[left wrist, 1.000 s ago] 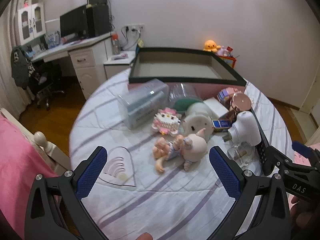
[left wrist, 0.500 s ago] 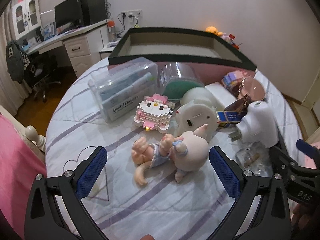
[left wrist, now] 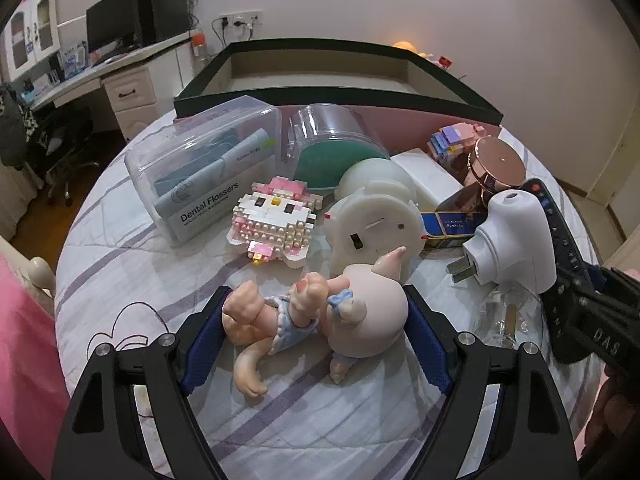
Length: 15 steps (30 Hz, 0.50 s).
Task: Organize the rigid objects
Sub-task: 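Grasp the pig-costume baby doll with the left tool while the right tool grasps the black remote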
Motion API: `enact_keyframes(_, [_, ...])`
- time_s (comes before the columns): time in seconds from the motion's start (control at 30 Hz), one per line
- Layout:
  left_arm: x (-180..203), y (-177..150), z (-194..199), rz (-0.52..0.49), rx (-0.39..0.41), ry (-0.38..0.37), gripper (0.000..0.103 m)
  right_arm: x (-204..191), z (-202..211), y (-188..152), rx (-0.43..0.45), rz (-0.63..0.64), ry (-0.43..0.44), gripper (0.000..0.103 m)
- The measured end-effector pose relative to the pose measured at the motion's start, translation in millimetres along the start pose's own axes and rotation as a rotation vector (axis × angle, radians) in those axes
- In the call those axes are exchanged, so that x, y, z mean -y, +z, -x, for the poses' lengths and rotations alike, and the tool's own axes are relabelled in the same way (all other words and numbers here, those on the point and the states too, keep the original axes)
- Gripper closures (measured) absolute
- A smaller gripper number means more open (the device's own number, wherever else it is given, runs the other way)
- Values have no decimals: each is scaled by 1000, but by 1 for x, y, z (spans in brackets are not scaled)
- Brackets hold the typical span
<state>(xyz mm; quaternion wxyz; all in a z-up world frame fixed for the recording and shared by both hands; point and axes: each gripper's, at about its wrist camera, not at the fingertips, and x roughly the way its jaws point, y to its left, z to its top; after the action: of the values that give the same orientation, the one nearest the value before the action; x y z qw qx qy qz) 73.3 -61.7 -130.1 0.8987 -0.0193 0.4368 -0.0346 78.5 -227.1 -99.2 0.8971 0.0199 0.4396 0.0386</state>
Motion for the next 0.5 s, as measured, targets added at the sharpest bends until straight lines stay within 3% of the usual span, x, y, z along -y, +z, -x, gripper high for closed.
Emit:
enact_keyframes(0.27, [-9,1,2,12,-3,-33,20,7,-5,3,-21,-41,27,65])
enact_keyframes(0.33, [-9,1,2,12,-3,-34,20,5,-7,2,-15,-31,21,55])
enact_keyframes(0.4, [-10,1,2,9,-4,-32,20,2,-9,2,-9,-13,43,29])
enact_keyframes(0.5, [-10,0,3,11,-3,-33,20,-12,-13,-1,0,57,32,22])
